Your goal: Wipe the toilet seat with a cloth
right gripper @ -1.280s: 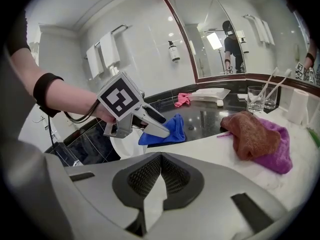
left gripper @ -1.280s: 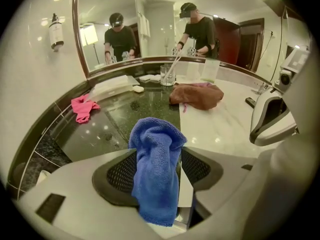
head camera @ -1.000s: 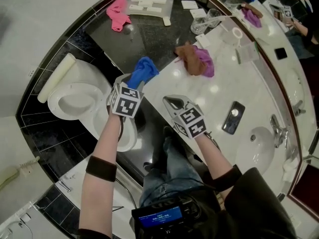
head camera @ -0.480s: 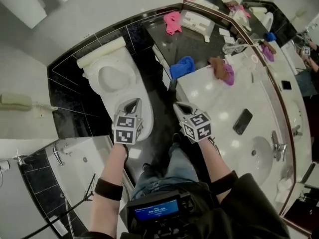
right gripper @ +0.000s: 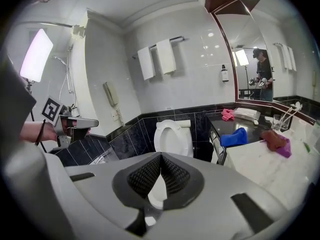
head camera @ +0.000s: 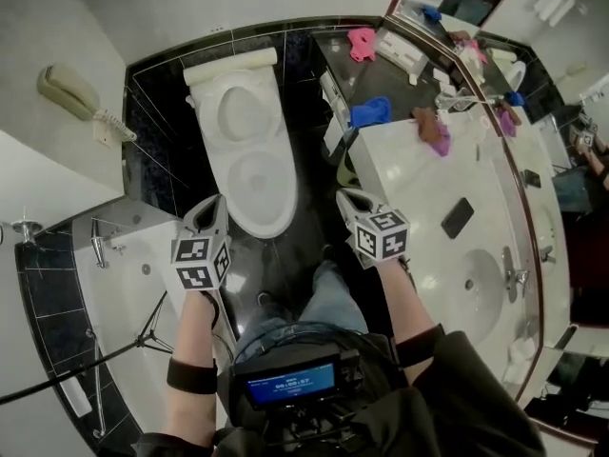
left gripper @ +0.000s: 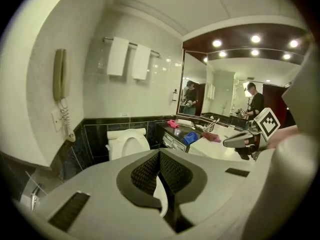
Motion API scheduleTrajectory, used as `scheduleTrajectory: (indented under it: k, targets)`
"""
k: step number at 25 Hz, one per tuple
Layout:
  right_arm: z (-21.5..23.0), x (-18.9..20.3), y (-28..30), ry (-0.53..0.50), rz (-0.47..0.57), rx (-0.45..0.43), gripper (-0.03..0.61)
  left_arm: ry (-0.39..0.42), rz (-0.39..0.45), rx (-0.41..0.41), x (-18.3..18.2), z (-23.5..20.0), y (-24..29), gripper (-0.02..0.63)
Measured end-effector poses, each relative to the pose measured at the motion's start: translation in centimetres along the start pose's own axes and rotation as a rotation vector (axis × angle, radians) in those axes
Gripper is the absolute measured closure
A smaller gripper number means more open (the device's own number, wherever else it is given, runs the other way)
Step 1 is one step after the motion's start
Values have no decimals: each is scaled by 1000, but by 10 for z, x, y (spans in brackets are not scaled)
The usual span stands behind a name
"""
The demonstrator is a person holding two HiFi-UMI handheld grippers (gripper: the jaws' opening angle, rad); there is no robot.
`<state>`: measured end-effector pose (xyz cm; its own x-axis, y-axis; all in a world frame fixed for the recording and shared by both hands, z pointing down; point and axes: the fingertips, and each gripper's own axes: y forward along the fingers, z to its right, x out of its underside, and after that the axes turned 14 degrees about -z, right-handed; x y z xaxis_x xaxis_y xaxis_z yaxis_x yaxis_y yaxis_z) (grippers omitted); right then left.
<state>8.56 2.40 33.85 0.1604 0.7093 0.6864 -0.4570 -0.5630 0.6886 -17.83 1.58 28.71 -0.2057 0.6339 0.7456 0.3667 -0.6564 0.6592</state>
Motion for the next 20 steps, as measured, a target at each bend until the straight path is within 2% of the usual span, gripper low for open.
scheduleTrajectory:
  k: [3, 6, 11, 20]
  targets:
    - [-14, 4, -12, -22, 0, 5, 575, -12, -1, -48, 20, -12, -31, 614]
    - [-27, 8, -20, -96, -14, 0, 575, -68, 2, -93, 38, -19, -58, 614]
    - [-37, 18, -33, -179, -33, -59, 575, -143, 0, -162, 62, -13, -86, 614]
    - [-25, 58, -62, -141, -28, -92, 575, -159, -17, -223, 91, 21, -117, 614]
